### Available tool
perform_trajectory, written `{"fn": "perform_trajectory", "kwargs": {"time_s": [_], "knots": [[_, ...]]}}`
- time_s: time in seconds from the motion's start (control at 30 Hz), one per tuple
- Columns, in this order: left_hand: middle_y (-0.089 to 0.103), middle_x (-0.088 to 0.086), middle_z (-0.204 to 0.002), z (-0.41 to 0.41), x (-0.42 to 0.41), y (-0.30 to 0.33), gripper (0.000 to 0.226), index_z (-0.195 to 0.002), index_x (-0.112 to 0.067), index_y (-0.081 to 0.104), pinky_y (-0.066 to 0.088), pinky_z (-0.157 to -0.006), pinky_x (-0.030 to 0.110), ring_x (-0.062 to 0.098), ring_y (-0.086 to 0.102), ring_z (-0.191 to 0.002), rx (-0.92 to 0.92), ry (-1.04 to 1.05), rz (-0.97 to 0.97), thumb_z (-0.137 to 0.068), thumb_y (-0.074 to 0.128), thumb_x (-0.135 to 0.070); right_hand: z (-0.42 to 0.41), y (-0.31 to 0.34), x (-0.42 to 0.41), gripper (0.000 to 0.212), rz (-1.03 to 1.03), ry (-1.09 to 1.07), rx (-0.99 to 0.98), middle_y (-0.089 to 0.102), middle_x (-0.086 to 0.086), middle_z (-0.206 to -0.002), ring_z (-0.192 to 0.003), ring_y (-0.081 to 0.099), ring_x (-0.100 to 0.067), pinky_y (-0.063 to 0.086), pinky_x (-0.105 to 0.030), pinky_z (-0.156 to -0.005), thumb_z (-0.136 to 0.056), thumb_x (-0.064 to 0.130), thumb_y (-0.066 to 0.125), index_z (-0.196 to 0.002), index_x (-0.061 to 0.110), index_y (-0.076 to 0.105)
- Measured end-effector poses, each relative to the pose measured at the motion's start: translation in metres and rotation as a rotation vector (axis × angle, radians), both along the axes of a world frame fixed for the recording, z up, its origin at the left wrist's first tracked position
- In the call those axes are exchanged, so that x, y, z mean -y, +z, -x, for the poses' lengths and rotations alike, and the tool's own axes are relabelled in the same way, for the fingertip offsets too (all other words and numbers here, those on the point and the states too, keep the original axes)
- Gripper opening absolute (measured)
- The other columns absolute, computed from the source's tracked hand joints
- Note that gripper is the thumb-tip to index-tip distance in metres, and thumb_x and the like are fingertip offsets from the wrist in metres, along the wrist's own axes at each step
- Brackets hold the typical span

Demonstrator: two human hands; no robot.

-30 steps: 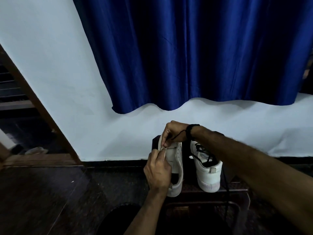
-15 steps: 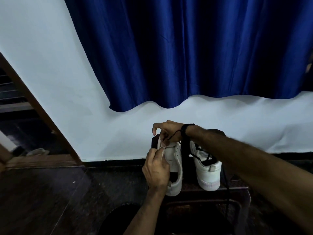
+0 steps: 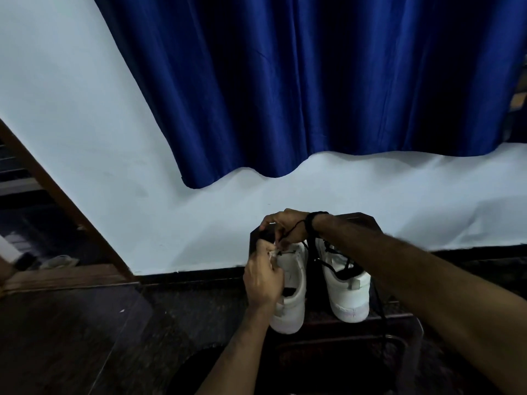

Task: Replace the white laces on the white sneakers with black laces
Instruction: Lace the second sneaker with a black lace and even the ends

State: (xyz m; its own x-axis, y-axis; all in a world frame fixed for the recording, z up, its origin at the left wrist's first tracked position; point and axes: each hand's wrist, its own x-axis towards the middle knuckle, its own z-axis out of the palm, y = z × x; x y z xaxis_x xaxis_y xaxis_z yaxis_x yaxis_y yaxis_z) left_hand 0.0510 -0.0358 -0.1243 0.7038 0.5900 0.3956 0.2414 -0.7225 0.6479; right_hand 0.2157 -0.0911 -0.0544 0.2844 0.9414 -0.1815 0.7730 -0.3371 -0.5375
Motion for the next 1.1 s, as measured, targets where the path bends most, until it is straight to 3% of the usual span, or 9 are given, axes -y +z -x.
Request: {"fn": "perform_trajectory", "kwargs": {"time_s": [0.13,0.27,0.43,0.57,0.7,0.77,0.87,1.0,1.1], "knots": [[0.069,-0.003,-0.104,-0.002,0.002,0.001,0.036,-0.115,-0.021,0.046,0.047,-0.068,0.033,0.025,0.064,-0.096,0.036,0.031,0.049,-0.085,0.057,-0.004,-0.001,-0.009,0.001,0.063,-0.076,-0.028,0.026,0.075,-0.004,-0.091,-0.082,0.065,-0.010,0.044,-0.011,-0.071,-0.075,0.002,0.070,-0.132,0.016,0.047],[0.068,0.002,-0.100,-0.002,0.002,0.002,0.039,-0.117,-0.022,0.046,0.041,-0.064,0.030,0.029,0.063,-0.093,0.006,0.025,0.065,-0.084,0.056,-0.003,-0.004,-0.015,0.005,0.066,-0.104,-0.093,0.016,0.075,-0.001,-0.087,-0.076,0.062,-0.003,0.037,-0.004,-0.066,-0.074,0.005,0.073,-0.133,0.016,0.044],[0.069,-0.008,-0.107,0.000,0.002,0.007,0.049,-0.122,-0.023,0.047,0.041,-0.070,0.027,0.023,0.063,-0.099,-0.002,-0.001,0.153,-0.081,0.052,0.005,0.001,-0.015,0.010,0.046,-0.144,-0.197,0.055,0.075,0.000,-0.085,-0.068,0.059,-0.001,0.043,-0.019,-0.068,-0.073,0.010,0.074,-0.116,0.015,0.060],[0.069,-0.010,-0.108,0.002,0.003,0.009,0.050,-0.123,-0.023,0.048,0.041,-0.070,0.025,0.018,0.063,-0.099,0.015,-0.002,0.210,-0.081,0.052,0.005,0.009,-0.016,0.012,0.042,-0.207,-0.309,0.181,0.069,0.003,-0.094,-0.088,0.060,-0.015,0.049,-0.029,-0.075,-0.065,0.027,0.081,-0.102,0.023,0.063],[0.067,-0.005,-0.106,0.001,0.001,0.007,0.053,-0.122,-0.023,0.048,0.044,-0.068,0.028,0.021,0.061,-0.095,0.022,0.011,0.242,-0.077,0.050,0.005,0.023,-0.001,0.020,0.022,-0.217,-0.346,0.479,0.067,0.005,-0.093,-0.096,0.055,-0.018,0.035,-0.031,-0.082,-0.074,0.046,0.072,-0.085,0.029,0.067],[0.067,-0.004,-0.106,-0.001,0.000,0.007,0.056,-0.121,-0.024,0.048,0.047,-0.070,0.031,0.022,0.062,-0.094,0.018,0.017,0.259,-0.073,0.048,0.005,0.033,0.005,0.022,0.025,-0.072,-0.373,0.558,0.070,0.003,-0.095,-0.097,0.058,-0.018,0.031,-0.033,-0.090,-0.077,0.050,0.066,-0.088,0.028,0.070],[0.068,-0.004,-0.106,-0.002,-0.001,0.004,0.053,-0.120,-0.025,0.048,0.049,-0.072,0.032,0.020,0.062,-0.094,0.035,0.028,0.309,-0.076,0.048,0.004,0.045,-0.003,0.019,0.044,0.095,-0.409,0.575,0.067,-0.004,-0.110,-0.109,0.057,-0.020,0.026,-0.039,-0.102,-0.078,0.053,0.063,-0.108,0.022,0.065],[0.067,-0.007,-0.104,-0.003,-0.002,0.002,0.040,-0.121,-0.024,0.049,0.048,-0.075,0.030,0.019,0.063,-0.097,0.071,0.031,0.347,-0.088,0.049,-0.001,0.050,-0.021,0.014,0.065,0.034,-0.597,0.536,0.068,-0.004,-0.106,-0.104,0.061,-0.021,0.029,-0.040,-0.100,-0.066,0.071,0.063,-0.105,0.020,0.066],[0.065,-0.008,-0.103,-0.005,-0.003,0.001,0.038,-0.121,-0.022,0.049,0.048,-0.078,0.030,0.018,0.063,-0.099,0.088,0.029,0.375,-0.091,0.049,0.001,0.052,-0.026,0.012,0.055,0.016,-0.615,0.562,0.069,0.000,-0.102,-0.100,0.062,-0.020,0.027,-0.040,-0.099,-0.070,0.067,0.061,-0.101,0.022,0.067]]}}
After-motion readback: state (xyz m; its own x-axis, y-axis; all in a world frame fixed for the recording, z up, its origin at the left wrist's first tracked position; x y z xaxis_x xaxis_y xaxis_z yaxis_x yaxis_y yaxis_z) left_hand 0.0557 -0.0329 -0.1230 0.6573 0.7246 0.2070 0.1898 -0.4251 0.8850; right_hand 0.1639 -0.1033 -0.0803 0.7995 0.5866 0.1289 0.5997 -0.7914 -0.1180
